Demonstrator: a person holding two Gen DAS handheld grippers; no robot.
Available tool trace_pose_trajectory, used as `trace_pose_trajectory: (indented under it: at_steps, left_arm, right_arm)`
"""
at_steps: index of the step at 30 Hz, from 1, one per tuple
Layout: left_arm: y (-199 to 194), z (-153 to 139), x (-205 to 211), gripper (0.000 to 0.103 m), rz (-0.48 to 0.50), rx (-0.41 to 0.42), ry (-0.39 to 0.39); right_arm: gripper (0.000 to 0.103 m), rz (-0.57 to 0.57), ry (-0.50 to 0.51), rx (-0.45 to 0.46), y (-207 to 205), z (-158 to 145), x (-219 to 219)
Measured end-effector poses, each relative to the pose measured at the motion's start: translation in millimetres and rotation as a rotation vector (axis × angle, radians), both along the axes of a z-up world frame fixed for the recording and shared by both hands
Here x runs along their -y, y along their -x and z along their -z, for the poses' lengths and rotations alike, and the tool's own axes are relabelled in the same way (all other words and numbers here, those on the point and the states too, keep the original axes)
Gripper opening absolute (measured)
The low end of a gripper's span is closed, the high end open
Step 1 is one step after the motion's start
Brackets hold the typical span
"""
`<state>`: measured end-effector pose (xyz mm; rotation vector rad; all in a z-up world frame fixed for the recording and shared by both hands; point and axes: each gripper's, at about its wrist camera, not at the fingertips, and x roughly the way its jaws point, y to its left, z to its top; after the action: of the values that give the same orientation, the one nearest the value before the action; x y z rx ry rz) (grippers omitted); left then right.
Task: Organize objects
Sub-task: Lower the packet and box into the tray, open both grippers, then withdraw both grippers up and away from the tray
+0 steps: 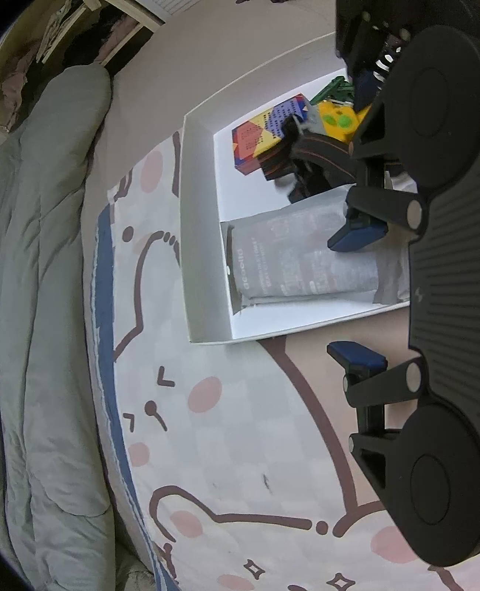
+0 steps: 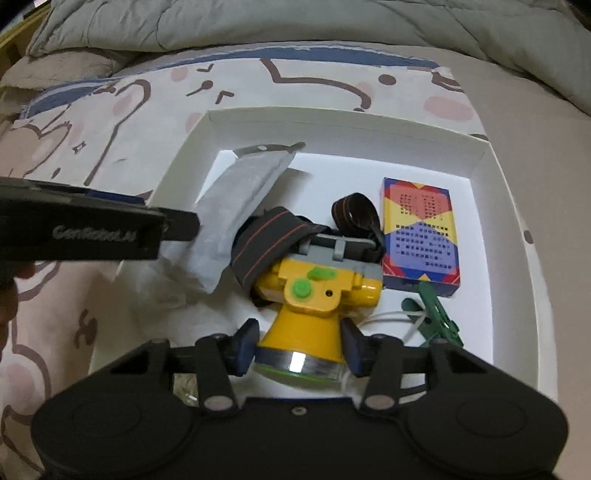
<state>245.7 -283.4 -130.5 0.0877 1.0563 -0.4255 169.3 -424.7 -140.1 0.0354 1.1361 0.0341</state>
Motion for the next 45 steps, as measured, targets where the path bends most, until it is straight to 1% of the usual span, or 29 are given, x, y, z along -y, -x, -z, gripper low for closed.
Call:
trace_pose_trajectory:
  at_steps: [7, 13, 16, 18, 20, 23, 31, 36, 39, 41, 43, 45]
  left_arm:
    - [0, 5, 3, 0.054, 0.005, -0.007, -0.008]
    - [3, -1, 1, 0.054, -0.006, -0.001, 0.001]
    - [5, -6, -2, 0.054, -0.013, 0.004, 0.009]
    - [6, -9, -4, 0.054, -0.016, 0.007, 0.013]
    - [8, -13, -6, 0.054, -0.021, 0.009, 0.017]
    - [13, -21, -10, 0.054, -0.022, 0.017, 0.026]
    - [32, -50, -28, 0.054, -0.015, 0.066, 0.037]
    - [47, -69, -44, 0.055, -0.011, 0.107, 0.025]
    - [55, -81, -56, 0.056, -0.023, 0.108, 0.032]
    - [61, -89, -63, 0.057, -0.033, 0.109, 0.036]
    - [67, -96, -70, 0.064, -0.040, 0.120, 0.039]
    - [74, -104, -77, 0.066, -0.044, 0.140, 0.039]
  right_arm:
    - [0.049, 0.109, 0.040, -0.005, 6, -2, 25]
    - [0.049, 0.088, 0.049, 0.013, 9, -2, 21]
    - [0.049, 0.069, -0.003, 0.021, 8, -3, 17]
    - [0.050, 0.073, -0.019, 0.034, 8, -7, 15]
    - [0.060, 0.085, -0.018, 0.048, 10, -14, 15]
    - [0.065, 0.127, -0.012, 0.083, 15, -27, 18]
    - [0.066, 0.217, -0.013, 0.177, 33, -63, 22]
    - [0.066, 0.230, -0.001, 0.222, 46, -82, 14]
    - [0.066, 0.230, 0.004, 0.254, 57, -97, 6]
    - [0.066, 0.236, 0.004, 0.274, 65, -108, 1]
    - [0.066, 0.240, 0.007, 0.295, 73, -117, -3]
    - [0.068, 0.244, 0.015, 0.316, 81, -126, -8]
